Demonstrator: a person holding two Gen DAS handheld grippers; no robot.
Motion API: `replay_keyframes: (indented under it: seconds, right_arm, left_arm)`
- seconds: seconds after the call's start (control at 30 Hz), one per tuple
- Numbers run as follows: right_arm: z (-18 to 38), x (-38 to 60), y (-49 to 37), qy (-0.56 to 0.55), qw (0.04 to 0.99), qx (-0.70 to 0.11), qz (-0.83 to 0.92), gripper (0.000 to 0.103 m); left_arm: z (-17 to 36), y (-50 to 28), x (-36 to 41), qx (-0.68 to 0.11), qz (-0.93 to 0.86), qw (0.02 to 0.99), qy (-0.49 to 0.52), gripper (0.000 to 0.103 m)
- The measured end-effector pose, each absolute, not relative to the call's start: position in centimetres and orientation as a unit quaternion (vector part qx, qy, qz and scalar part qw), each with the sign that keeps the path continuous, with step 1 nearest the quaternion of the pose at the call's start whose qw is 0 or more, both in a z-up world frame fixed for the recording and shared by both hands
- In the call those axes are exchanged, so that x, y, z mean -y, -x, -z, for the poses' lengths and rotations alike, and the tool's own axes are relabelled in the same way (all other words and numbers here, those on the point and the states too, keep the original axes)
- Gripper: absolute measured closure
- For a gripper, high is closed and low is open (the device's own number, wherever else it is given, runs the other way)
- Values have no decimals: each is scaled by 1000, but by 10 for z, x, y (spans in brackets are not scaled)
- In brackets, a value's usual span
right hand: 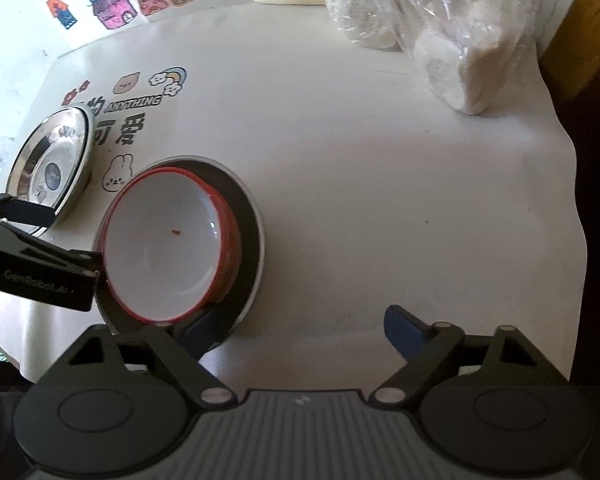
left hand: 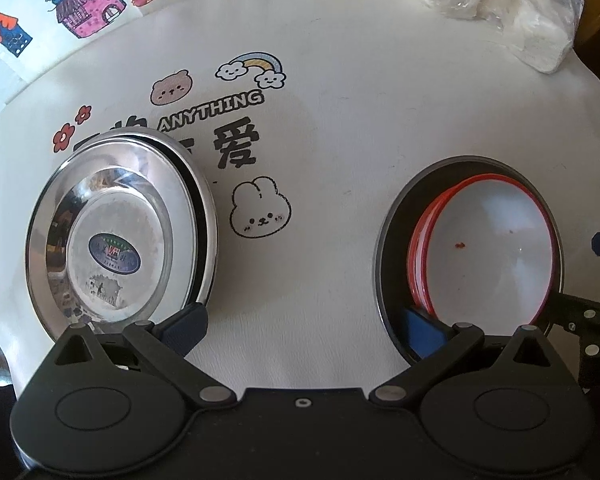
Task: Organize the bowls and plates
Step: 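Close the left gripper on the steel bowl rim while the right gripper grips it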
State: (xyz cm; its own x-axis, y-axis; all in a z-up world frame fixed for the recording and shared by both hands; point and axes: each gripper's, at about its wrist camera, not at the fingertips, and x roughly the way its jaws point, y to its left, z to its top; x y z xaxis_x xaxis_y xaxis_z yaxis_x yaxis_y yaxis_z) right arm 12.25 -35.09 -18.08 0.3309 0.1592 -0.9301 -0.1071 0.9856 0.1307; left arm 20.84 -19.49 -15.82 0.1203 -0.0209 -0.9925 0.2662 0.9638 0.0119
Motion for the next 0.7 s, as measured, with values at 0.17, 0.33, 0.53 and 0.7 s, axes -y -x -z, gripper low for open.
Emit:
replay_keyframes:
  seconds: [0.17,0.33,0.53,0.7]
  right_arm:
    - [182,355,-124,-45,812,-572,-107,29]
    - [180,354,-125,-56,808,-570,-141,52]
    - [181,350,-129,-61,801,-569,-177,73]
    - [182,350,-130,-63,796,-569,-196,79]
  left_arm:
    - [159,-211,193,-667,88,736,-68,10]
    - [160,-212,191,-676,100,730,-27,31]
    - [160,-210,190,-676,130,725,22,70]
    - [162,-206,191,-676,143,721,52,91]
